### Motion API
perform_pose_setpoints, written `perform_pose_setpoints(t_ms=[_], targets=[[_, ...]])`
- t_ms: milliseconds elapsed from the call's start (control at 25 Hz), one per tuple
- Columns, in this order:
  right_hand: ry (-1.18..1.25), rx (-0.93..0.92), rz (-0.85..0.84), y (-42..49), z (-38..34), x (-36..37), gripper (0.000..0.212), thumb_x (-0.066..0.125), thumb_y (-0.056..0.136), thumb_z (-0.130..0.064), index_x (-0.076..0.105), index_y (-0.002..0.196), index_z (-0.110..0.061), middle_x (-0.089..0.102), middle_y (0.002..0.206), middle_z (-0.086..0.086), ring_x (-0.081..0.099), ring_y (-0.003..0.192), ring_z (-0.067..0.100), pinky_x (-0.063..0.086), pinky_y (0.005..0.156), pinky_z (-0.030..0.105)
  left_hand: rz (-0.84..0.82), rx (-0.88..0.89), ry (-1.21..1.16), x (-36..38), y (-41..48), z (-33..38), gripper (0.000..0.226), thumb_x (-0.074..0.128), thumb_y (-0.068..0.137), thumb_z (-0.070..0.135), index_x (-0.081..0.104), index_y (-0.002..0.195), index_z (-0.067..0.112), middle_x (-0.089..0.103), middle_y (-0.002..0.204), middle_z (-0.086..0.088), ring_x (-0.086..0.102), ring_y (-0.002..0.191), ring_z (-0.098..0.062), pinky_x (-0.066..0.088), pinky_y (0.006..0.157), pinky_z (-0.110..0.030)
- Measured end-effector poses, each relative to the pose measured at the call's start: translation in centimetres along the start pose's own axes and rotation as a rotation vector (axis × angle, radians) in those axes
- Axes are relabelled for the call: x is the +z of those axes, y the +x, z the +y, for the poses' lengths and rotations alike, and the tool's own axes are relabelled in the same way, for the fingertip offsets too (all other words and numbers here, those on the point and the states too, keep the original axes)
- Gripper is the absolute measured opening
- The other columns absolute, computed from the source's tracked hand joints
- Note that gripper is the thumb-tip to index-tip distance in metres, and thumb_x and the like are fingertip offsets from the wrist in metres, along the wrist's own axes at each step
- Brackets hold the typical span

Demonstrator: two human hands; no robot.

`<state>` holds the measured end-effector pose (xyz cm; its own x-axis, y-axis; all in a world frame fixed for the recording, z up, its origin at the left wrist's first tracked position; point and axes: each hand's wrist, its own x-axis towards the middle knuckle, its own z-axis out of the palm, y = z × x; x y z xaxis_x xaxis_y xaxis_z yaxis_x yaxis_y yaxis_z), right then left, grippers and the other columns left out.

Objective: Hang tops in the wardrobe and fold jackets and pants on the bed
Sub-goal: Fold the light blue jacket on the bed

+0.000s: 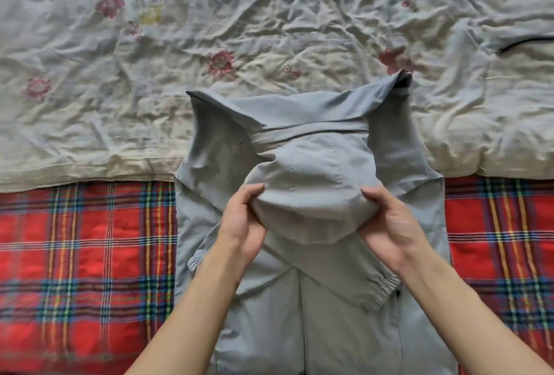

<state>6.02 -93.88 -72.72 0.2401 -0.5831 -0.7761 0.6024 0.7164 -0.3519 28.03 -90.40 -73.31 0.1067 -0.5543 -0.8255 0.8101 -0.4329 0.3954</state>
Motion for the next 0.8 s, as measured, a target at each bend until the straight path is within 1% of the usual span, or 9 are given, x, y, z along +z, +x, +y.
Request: perform_pose_setpoints(t_ms=[80, 240, 280, 400, 440, 520, 600, 680, 800], targets=[[-0.100, 0.042, 0.146, 0.5, 1.3, -0.4, 0.030, 0.064, 0.089, -0.013, 0.068, 0.118, -0.006, 0.072, 0.116, 0.010, 0.069, 0.106, 0.019, 0.052, 0.099, 0.037, 0.085, 0.015, 0.138, -0.8, 0.4, -0.8, 0.033, 0.060, 0.092, 0.015, 0.066, 0.122, 0.001, 0.070, 0.118, -0.013, 0.064, 0.114, -0.027, 0.047, 0.105, -0.037], [-0.376, 0.004, 0.323, 1.6, 2.1, -1.2, 0.035, 0.073, 0.084, -0.012, 0.068, 0.116, 0.001, 0.076, 0.099, 0.011, 0.074, 0.085, 0.017, 0.058, 0.081, 0.032, 0.127, 0.095, 0.478, -1.1, 0.8, -1.2, 0.005, 0.067, 0.091, 0.016, 0.067, 0.088, 0.013, 0.074, 0.079, -0.001, 0.066, 0.077, -0.017, 0.054, 0.061, -0.023], [-0.386, -0.059, 0.322, 1.4, 1.9, -1.7, 0.032, 0.072, 0.085, -0.009, 0.068, 0.116, 0.000, 0.075, 0.101, 0.011, 0.073, 0.086, 0.017, 0.057, 0.081, 0.031, 0.090, 0.095, 0.386, -1.4, 0.8, -1.1, 0.005, 0.064, 0.092, 0.012, 0.064, 0.087, 0.013, 0.073, 0.080, -0.002, 0.065, 0.078, -0.017, 0.054, 0.062, -0.022], [-0.263, -0.119, 0.181, -0.2, 2.0, -2.4, 0.026, 0.065, 0.089, -0.006, 0.067, 0.115, -0.005, 0.075, 0.106, 0.009, 0.071, 0.096, 0.018, 0.057, 0.087, 0.032, -0.010, 0.047, 0.049, -2.4, 0.9, -1.2, 0.022, 0.061, 0.085, 0.006, 0.064, 0.107, 0.008, 0.072, 0.106, -0.011, 0.065, 0.101, -0.023, 0.052, 0.093, -0.032], [-0.299, -0.076, 0.183, -0.3, 2.5, -2.8, 0.024, 0.063, 0.090, -0.004, 0.067, 0.114, -0.004, 0.076, 0.101, 0.007, 0.072, 0.091, 0.017, 0.059, 0.081, 0.029, 0.027, 0.023, 0.105, -2.8, 1.0, -1.7, 0.022, 0.061, 0.084, 0.004, 0.063, 0.105, 0.006, 0.072, 0.102, -0.011, 0.065, 0.099, -0.023, 0.052, 0.092, -0.031], [-0.580, 0.029, 0.300, -0.3, 3.7, -4.6, 0.021, 0.062, 0.090, -0.001, 0.068, 0.109, -0.003, 0.076, 0.089, 0.006, 0.072, 0.081, 0.016, 0.059, 0.068, 0.027, 0.170, -0.015, 0.337, -3.6, 0.9, -2.9, 0.007, 0.058, 0.088, -0.002, 0.059, 0.089, 0.004, 0.069, 0.080, -0.009, 0.065, 0.079, -0.019, 0.053, 0.070, -0.021], [-0.993, -0.026, 0.412, 0.3, 3.9, -6.6, 0.019, 0.064, 0.087, -0.005, 0.069, 0.105, -0.012, 0.073, 0.090, 0.004, 0.068, 0.085, 0.020, 0.057, 0.077, 0.038, 0.251, -0.022, 0.516, -4.1, 1.0, -3.3, 0.016, 0.061, 0.087, -0.002, 0.053, 0.083, 0.012, 0.062, 0.075, -0.007, 0.060, 0.065, -0.013, 0.046, 0.056, -0.021], [-1.143, -0.205, 0.437, 1.2, 1.9, -6.4, 0.016, 0.067, 0.087, -0.011, 0.066, 0.101, -0.018, 0.070, 0.098, 0.005, 0.065, 0.087, 0.021, 0.055, 0.086, 0.045, 0.318, 0.072, 0.585, -3.9, 1.4, -2.0, 0.021, 0.063, 0.082, 0.004, 0.053, 0.096, 0.014, 0.063, 0.087, -0.009, 0.059, 0.074, -0.017, 0.045, 0.064, -0.026], [-0.631, -0.263, 0.347, 3.8, -5.2, -2.2, 0.034, 0.066, 0.093, -0.025, 0.056, 0.120, -0.006, 0.064, 0.106, 0.012, 0.063, 0.086, 0.021, 0.053, 0.084, 0.037, 0.319, 0.289, 0.454, -1.1, 2.9, 2.8, 0.022, 0.061, 0.094, 0.011, 0.051, 0.113, 0.012, 0.062, 0.096, -0.007, 0.061, 0.089, -0.020, 0.050, 0.077, -0.029]])
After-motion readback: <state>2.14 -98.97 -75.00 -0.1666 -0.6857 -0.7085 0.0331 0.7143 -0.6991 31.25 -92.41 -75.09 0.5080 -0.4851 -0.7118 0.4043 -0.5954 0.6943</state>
